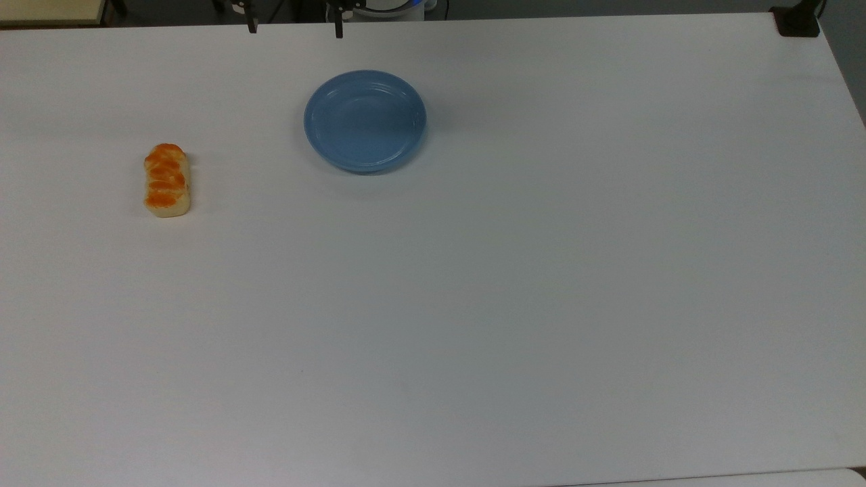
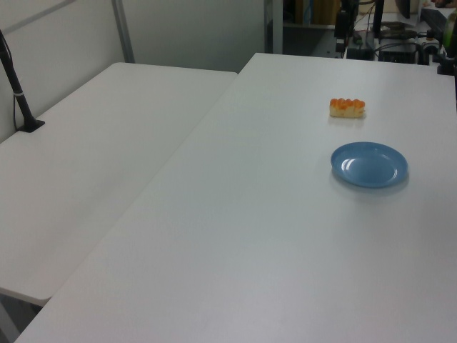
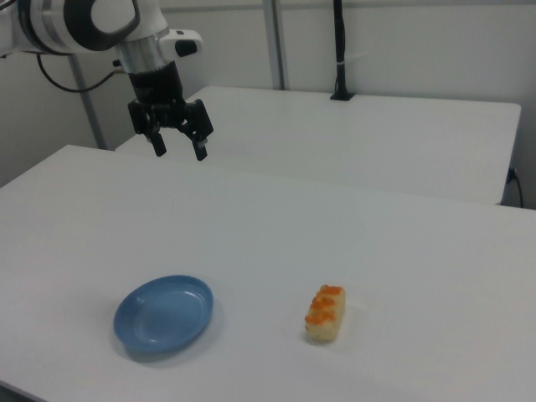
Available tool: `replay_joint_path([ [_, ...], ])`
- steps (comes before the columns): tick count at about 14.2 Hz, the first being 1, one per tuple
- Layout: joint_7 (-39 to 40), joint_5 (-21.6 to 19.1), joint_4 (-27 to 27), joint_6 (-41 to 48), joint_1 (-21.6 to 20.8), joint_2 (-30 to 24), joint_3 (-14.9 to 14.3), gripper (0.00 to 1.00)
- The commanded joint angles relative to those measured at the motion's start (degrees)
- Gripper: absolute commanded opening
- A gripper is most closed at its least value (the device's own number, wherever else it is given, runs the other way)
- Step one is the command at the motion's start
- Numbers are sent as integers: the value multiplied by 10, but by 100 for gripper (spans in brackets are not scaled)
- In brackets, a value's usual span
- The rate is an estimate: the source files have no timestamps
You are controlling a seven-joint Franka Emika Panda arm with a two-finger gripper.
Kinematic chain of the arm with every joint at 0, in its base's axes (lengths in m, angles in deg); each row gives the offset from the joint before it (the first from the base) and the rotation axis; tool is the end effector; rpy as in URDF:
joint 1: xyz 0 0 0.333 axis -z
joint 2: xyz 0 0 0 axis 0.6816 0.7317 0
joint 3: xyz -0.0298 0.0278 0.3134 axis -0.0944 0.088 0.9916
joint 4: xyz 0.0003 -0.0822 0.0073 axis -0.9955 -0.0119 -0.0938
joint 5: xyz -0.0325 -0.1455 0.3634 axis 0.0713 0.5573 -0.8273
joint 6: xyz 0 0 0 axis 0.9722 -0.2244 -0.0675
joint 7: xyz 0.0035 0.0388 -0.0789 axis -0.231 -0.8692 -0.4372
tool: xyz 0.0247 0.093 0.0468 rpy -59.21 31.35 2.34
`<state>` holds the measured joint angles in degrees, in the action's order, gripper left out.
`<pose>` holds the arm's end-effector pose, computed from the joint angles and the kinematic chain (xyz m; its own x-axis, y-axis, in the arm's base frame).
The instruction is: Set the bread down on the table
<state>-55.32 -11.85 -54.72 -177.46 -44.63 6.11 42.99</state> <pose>0.5555 -0.0271 0.6158 0.9981 0.0374 0.0491 0.0332 -0.9960 0.0829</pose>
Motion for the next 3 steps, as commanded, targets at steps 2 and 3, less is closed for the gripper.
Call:
replay_joint_path([
  [2, 10, -16, -1, 13, -4, -10, -5, 100],
  [3, 10, -19, -1, 12, -4, -10, -5, 100],
])
